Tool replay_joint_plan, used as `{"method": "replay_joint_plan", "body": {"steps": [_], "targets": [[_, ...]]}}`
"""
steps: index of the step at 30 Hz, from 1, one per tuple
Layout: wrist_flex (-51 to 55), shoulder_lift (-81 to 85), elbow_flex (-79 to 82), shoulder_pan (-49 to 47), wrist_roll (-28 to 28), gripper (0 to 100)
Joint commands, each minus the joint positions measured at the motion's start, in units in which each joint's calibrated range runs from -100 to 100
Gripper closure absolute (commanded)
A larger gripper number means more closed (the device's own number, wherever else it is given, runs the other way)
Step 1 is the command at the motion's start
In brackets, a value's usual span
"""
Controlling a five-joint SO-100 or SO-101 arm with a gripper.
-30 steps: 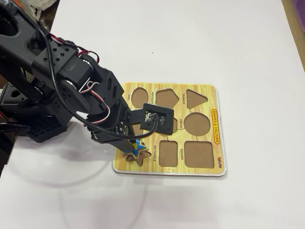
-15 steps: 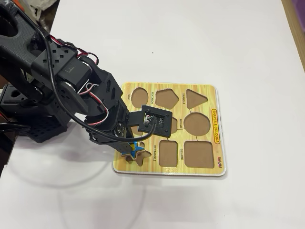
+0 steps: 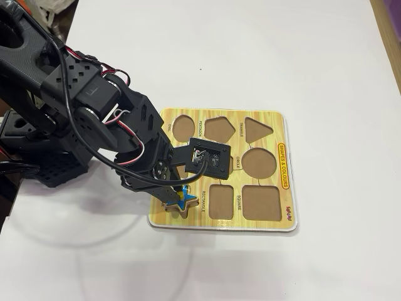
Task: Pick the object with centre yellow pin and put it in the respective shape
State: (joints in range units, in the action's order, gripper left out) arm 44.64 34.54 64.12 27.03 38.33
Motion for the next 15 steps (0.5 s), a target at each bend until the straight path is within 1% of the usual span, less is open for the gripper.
{"method": "replay_joint_plan", "body": {"steps": [1, 15], "targets": [[-0.9, 0.5, -0.7, 0.0, 0.0, 96], [-1.1, 0.5, 1.3, -0.2, 0.0, 97]]}}
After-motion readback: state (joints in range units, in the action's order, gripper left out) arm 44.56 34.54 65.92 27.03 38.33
